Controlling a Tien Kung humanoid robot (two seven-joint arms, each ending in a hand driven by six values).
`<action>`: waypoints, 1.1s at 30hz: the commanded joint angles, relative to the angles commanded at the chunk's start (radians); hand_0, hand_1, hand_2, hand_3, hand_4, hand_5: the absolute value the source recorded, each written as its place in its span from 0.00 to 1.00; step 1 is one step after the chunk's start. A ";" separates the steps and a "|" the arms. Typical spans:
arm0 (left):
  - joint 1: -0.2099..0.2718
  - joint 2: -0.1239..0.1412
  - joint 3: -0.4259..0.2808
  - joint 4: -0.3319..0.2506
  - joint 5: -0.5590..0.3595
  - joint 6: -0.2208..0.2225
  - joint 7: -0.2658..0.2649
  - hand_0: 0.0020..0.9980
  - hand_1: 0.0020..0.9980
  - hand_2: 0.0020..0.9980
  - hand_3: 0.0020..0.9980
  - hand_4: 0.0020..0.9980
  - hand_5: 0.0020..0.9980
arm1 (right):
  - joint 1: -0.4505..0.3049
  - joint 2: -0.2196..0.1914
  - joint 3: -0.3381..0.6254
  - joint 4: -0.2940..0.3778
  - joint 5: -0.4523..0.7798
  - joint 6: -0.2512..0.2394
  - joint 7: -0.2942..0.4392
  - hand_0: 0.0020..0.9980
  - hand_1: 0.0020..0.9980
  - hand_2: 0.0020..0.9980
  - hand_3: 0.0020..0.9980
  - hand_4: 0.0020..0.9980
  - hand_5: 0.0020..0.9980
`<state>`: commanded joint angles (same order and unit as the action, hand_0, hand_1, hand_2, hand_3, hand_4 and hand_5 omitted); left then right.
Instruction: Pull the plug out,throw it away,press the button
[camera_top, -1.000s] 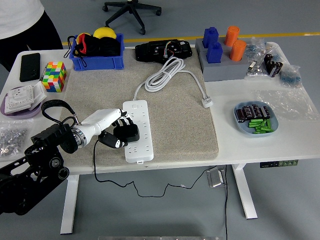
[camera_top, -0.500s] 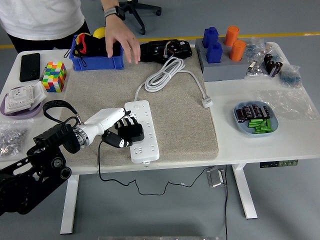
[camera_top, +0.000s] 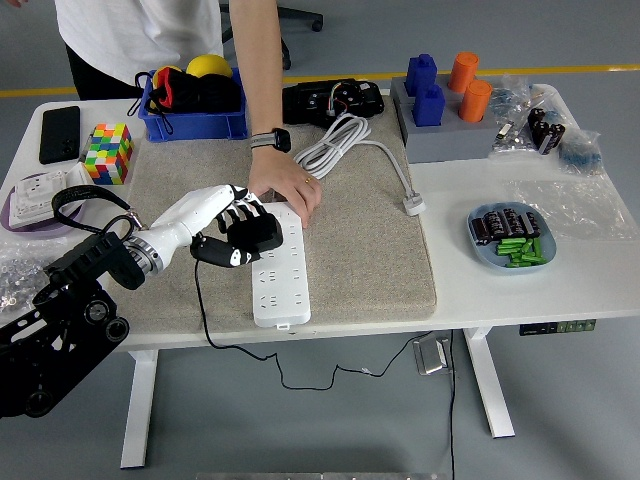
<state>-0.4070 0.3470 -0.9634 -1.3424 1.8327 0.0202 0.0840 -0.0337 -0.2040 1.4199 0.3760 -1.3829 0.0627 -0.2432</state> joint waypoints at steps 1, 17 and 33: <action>-0.002 -0.001 -0.014 0.015 0.015 0.002 0.001 0.33 0.27 0.34 0.51 0.67 0.00 | 0.000 0.000 -0.001 0.000 0.000 0.000 0.000 0.79 0.75 0.74 0.75 0.79 0.80; -0.039 -0.011 -0.030 0.242 0.050 -0.018 0.030 0.70 0.72 0.70 0.72 0.81 0.00 | 0.003 0.000 0.001 0.001 0.001 0.000 0.000 0.79 0.75 0.74 0.75 0.79 0.80; -0.049 -0.008 -0.031 0.231 0.032 -0.019 0.040 0.79 0.86 0.88 0.86 0.91 0.00 | 0.003 -0.002 -0.003 0.000 0.002 0.000 0.000 0.79 0.75 0.74 0.74 0.79 0.80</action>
<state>-0.4559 0.3387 -0.9946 -1.1110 1.8643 0.0009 0.1241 -0.0303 -0.2055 1.4172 0.3760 -1.3812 0.0628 -0.2430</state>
